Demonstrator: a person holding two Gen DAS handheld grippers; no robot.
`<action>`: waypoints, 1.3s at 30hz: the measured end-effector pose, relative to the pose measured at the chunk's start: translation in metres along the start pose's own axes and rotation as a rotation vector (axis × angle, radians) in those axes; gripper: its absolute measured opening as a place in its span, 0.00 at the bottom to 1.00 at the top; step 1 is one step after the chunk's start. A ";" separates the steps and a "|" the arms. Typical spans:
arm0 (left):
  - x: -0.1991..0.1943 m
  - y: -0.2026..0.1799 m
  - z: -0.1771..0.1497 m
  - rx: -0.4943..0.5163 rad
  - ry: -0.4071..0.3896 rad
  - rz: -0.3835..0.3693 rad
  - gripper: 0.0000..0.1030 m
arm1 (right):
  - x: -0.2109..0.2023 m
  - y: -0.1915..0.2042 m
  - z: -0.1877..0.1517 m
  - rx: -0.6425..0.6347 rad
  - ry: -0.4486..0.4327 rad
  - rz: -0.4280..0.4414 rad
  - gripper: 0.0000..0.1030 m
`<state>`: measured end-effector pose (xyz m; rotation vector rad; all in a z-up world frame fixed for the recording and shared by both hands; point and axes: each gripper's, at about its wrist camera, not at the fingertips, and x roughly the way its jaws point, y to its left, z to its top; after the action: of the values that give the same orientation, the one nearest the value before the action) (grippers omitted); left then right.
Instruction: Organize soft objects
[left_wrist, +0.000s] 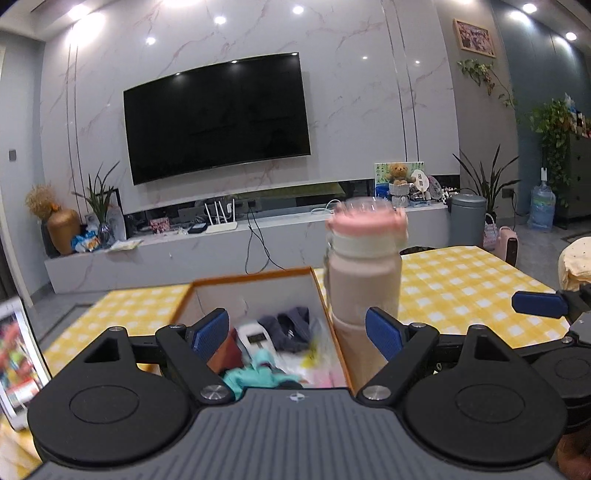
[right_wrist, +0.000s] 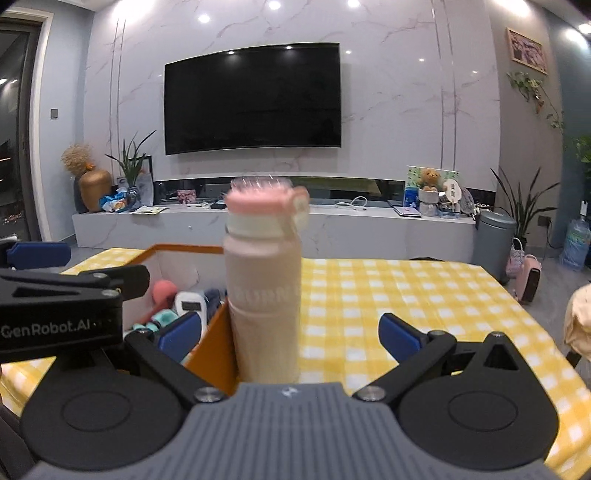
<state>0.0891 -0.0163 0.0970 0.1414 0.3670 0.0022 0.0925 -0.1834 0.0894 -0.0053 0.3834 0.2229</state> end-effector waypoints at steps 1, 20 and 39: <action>-0.002 -0.003 -0.008 -0.008 -0.002 -0.002 0.95 | -0.002 -0.002 -0.006 -0.001 -0.003 -0.003 0.97; -0.003 -0.009 -0.042 -0.048 0.065 0.009 0.95 | -0.001 -0.002 -0.030 -0.031 0.020 -0.029 0.97; -0.002 -0.009 -0.042 -0.071 0.080 -0.007 0.95 | 0.002 -0.005 -0.031 -0.033 0.034 -0.024 0.97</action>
<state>0.0715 -0.0198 0.0577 0.0697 0.4472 0.0143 0.0842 -0.1894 0.0598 -0.0464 0.4129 0.2056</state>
